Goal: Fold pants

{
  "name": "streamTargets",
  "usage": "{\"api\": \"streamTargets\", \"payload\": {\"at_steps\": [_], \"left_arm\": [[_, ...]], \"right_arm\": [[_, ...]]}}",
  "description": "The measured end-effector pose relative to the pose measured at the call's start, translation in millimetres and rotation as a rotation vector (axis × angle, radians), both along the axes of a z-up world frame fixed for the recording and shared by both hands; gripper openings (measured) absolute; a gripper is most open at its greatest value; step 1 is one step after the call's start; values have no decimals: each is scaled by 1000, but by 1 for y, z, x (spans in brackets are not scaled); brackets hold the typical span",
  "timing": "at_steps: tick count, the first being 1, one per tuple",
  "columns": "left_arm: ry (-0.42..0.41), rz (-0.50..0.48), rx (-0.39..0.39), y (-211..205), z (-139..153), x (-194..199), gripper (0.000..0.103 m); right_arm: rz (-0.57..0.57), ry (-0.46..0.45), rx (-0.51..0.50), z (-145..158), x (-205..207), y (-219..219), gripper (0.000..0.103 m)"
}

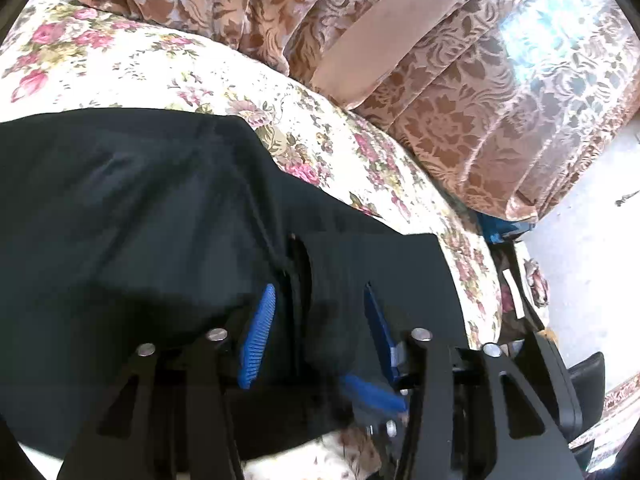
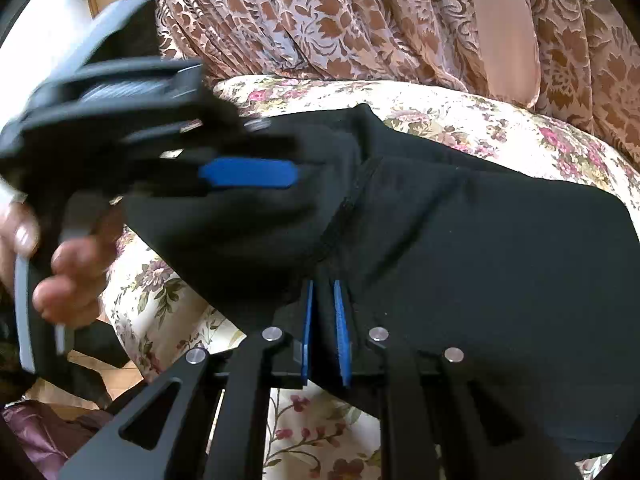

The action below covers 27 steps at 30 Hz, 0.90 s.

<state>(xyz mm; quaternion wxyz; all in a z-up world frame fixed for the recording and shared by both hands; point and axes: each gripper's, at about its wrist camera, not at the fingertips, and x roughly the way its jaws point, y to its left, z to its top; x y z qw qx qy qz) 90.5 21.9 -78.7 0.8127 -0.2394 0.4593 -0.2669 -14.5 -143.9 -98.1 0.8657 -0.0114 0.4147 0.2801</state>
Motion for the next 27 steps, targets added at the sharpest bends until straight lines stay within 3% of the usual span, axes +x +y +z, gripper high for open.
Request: {"api": "streamTargets", "payload": {"at_steps": [2,5,6,8,11,13,15,17,20,24,27], "left_arm": [[28,-40,-25,-8,-4,14,55],[72,-52,31,-17,-14,31,54],[76,-81,24,-22,-17,34,38],[40,-84,95,-28,-16,36,18],[-37,-64,93,-26,-6,34,3],[-97,-48,130,-29,2,27,3],[-85,-54,225,-37,-10,31,3],[-78,-53,265,-40,-21,29,3],[-58,-21,193,-28,-15,25,6],[-89,52,225,-1,-1,4,29],[-90,133,191,36,10,-18,33]], "right_arm": [[0,-4,4,-1,-1,-1,11],[0,-3,14,-1,0,-3,11],[0,-3,18,-2,-1,-3,11],[-4,-3,31,-2,-1,-5,11],[-7,-4,38,-2,0,-6,11],[-4,-5,42,-4,2,-7,11],[-4,2,47,-5,3,-7,11],[-2,1,45,-5,3,-6,11],[-6,1,46,-6,2,-7,11],[-11,1,51,-6,2,-7,11],[-13,0,56,-6,1,-8,12]]}}
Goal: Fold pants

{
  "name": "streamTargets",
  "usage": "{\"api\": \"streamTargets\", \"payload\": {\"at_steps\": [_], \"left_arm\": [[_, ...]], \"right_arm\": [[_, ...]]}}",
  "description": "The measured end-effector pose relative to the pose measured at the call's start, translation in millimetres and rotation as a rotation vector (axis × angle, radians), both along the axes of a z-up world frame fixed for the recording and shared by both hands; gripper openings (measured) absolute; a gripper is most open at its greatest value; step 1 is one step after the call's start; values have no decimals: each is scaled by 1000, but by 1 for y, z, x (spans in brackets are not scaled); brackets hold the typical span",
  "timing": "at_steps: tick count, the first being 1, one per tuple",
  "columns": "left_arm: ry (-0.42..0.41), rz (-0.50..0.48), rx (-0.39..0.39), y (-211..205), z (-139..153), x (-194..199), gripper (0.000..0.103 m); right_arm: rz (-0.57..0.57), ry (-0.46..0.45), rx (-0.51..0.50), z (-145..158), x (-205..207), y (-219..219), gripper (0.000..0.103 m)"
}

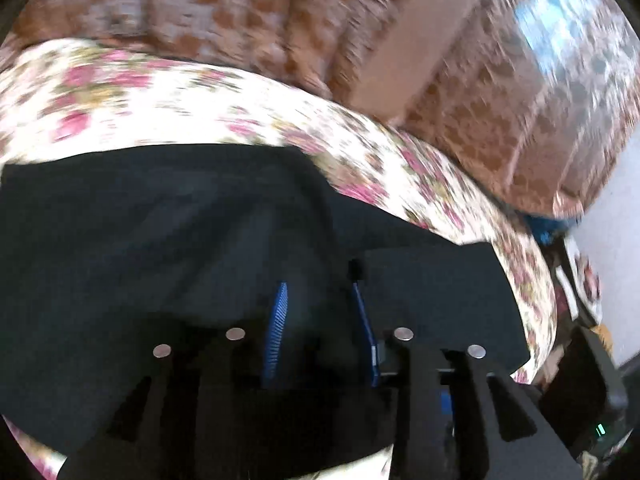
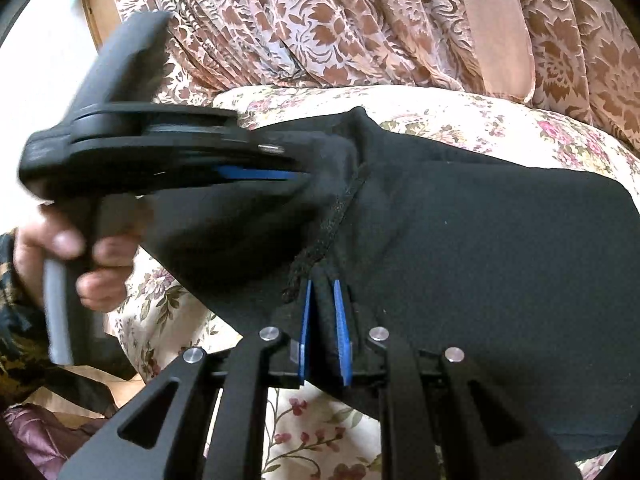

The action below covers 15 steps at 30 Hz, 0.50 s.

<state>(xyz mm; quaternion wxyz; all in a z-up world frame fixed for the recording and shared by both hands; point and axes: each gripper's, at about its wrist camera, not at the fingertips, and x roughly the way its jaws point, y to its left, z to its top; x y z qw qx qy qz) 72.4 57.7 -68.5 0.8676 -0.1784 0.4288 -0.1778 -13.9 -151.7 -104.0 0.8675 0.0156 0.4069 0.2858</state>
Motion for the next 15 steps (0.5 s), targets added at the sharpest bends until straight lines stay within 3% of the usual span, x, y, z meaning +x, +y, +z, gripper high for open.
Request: {"api": "streamTargets", "payload": {"at_steps": [3,7,10,15], "left_arm": [[19,113,-83,55,5,-29,33],[74,276,-133,117,-2,-71,33],[118,406,-160,154,-15,-104,33],[150,573,-282,203,-33,-132,33]], "right_arm": [[-5,-2,6,0,-1,0,12],[-13,-5,17,0,-2,0,13],[-13,-11,15,1,-3,0,13],[-18,-9,22,1,-4,0,13]]}}
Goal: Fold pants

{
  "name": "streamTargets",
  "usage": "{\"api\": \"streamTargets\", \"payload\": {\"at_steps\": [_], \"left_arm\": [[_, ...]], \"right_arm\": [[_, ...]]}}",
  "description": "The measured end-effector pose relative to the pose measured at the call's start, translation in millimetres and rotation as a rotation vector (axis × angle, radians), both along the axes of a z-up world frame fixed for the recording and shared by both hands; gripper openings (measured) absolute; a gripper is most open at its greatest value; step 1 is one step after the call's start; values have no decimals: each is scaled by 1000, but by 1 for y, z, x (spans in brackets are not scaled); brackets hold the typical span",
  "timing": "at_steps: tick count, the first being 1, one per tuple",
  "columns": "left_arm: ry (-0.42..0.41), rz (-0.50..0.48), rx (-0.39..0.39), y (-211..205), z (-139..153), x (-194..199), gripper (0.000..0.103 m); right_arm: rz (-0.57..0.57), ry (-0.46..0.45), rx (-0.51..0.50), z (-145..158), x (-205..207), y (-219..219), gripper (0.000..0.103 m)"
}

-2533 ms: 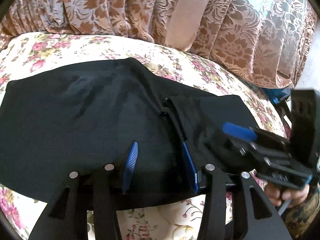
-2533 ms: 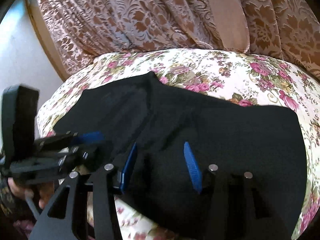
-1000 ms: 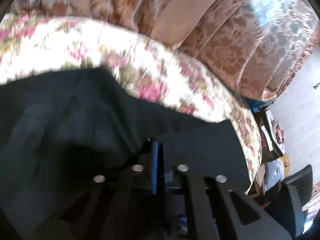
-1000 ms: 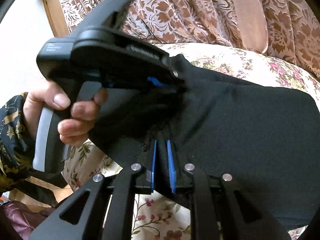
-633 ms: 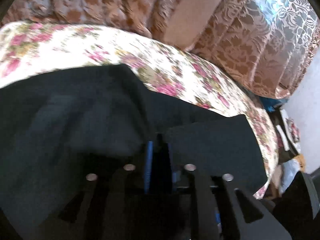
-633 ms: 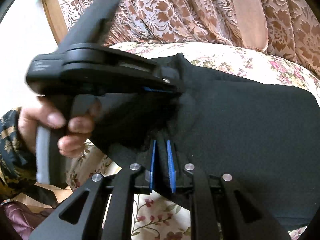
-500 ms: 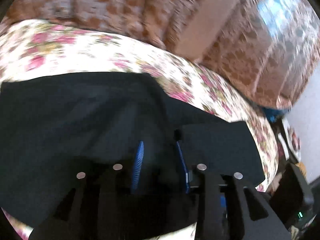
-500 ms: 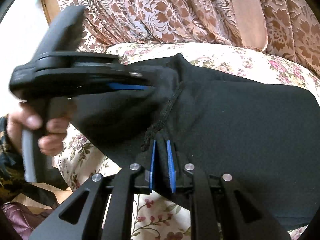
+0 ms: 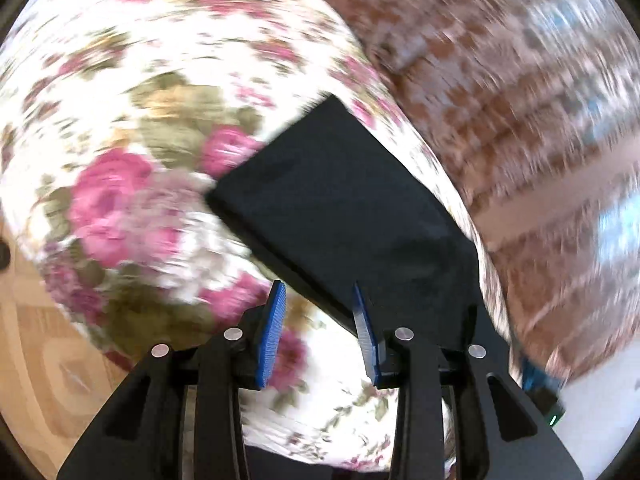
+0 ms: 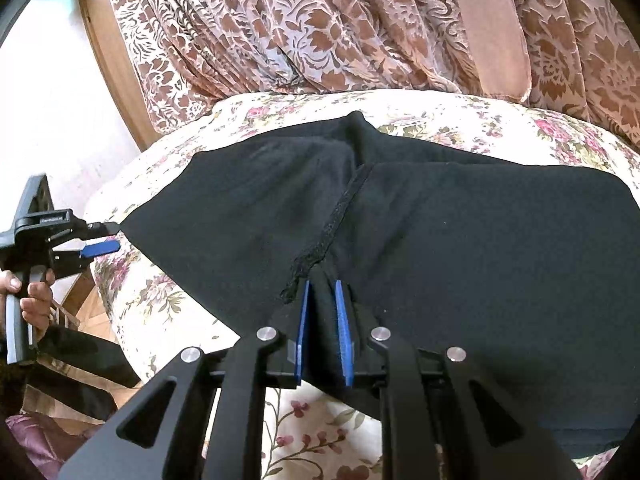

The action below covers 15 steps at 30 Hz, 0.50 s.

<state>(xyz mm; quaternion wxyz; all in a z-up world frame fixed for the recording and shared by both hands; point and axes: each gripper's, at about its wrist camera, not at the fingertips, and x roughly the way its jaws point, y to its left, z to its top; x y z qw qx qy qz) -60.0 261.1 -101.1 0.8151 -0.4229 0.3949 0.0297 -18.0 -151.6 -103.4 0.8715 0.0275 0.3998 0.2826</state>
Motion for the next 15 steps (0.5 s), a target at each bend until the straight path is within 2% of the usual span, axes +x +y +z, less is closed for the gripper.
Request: {"api": "streamTargets", "payload": {"at_steps": [2,5,8,9,15], "left_arm": [[-5,41,-49,10,-4,1,33],[12,90,-80,21,-11,9,33],[40,134,-118,26,-20,11,43],[41,140,-136,26,-23,11,43],[32,161,-158,29,-30,11,43]], "right_arm": [[2,-1,-2,0,0,-1,13],[-1,0,-2,0,0,-1,14],[0,1,-6,0,0,-1,14],[0,2,-5,0,1,-1,14],[0,2,-7,0,1,-2,14]]}}
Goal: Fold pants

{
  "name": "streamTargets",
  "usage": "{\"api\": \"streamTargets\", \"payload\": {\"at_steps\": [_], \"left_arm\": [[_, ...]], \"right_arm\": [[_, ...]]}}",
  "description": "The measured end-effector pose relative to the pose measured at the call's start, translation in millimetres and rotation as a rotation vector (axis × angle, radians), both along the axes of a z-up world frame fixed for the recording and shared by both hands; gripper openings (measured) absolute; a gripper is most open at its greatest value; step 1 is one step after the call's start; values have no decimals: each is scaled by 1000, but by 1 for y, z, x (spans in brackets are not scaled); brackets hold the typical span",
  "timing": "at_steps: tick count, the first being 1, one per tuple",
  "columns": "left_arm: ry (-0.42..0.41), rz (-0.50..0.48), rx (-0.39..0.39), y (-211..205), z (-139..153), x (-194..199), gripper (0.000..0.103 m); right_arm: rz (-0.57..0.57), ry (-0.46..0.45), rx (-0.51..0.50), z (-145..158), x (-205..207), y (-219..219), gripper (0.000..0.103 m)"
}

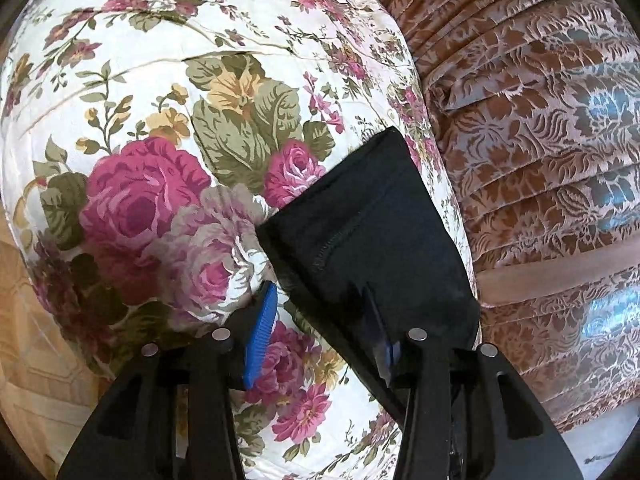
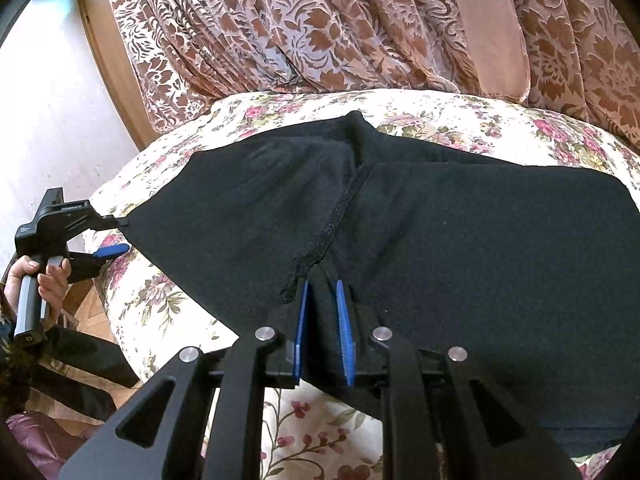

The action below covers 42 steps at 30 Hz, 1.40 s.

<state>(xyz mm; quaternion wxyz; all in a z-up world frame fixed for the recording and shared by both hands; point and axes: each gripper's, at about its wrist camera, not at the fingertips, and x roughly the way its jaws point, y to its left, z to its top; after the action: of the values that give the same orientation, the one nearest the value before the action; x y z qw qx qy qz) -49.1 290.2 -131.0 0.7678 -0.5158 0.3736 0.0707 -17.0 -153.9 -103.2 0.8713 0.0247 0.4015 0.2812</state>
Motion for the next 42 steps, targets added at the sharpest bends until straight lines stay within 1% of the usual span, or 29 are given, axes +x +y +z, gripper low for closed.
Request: {"api": "streamTargets", "payload": {"at_steps": [4,6,7,8,9,10,11,12,13,14,16,17,18,20,22,23,26,27,30,33,36,37,40,42], "left_arm": [[-6,11,10,2,0,6,43],[9,16,42,2,2,11,27],[13,14,58,2,3,13,23],[11,8,77,1,6,16,17],[4,1,101,-2,10,17,14],[-13,-12,149,-7,17,19,14],[-45,-37,217,-16,30,20,14],[-69,-58,255,-22,38,20,14],[-100,-87,297,-30,49,22,14],[-144,-132,359,-44,64,24,14],[-201,-206,446,-68,85,27,14],[-219,-232,477,-78,91,29,13],[-243,-269,507,-91,97,32,13],[-293,-348,558,-117,106,36,13],[-327,-430,621,-145,111,39,13],[-335,-455,642,-154,111,41,13],[-350,-537,700,-181,108,45,13],[-354,-556,714,-188,107,46,13],[-365,-599,739,-200,104,44,13],[-369,-625,751,-208,101,45,13],[-375,-642,770,-214,100,43,13],[-378,-649,776,-216,100,42,13],[-380,-675,810,-225,98,40,13],[-381,-690,826,-230,96,39,13]], "right_arm": [[0,1,1,0,0,0,14],[0,0,1,0,0,0,14],[1,1,2,0,0,0,14],[0,2,2,0,0,0,15],[1,1,2,0,1,-1,15],[0,2,2,0,1,0,15],[0,3,4,0,1,0,18],[2,6,7,1,1,0,20],[13,11,17,1,1,0,30],[29,16,24,2,0,1,53],[68,2,-5,4,-6,11,71],[82,-20,-53,4,-11,19,76],[94,-37,-84,4,-14,23,78],[120,-61,-127,3,-19,29,84],[121,-43,-104,7,-18,25,87],[112,-26,-65,12,-16,20,88],[83,23,104,31,-9,-2,89],[75,41,166,38,-3,-9,90],[91,90,279,56,19,-13,90],[138,163,398,68,47,-1,90],[191,224,463,73,74,23,89],[198,239,468,73,82,30,88],[224,290,451,68,107,60,85],[243,343,431,60,125,80,83]]}}
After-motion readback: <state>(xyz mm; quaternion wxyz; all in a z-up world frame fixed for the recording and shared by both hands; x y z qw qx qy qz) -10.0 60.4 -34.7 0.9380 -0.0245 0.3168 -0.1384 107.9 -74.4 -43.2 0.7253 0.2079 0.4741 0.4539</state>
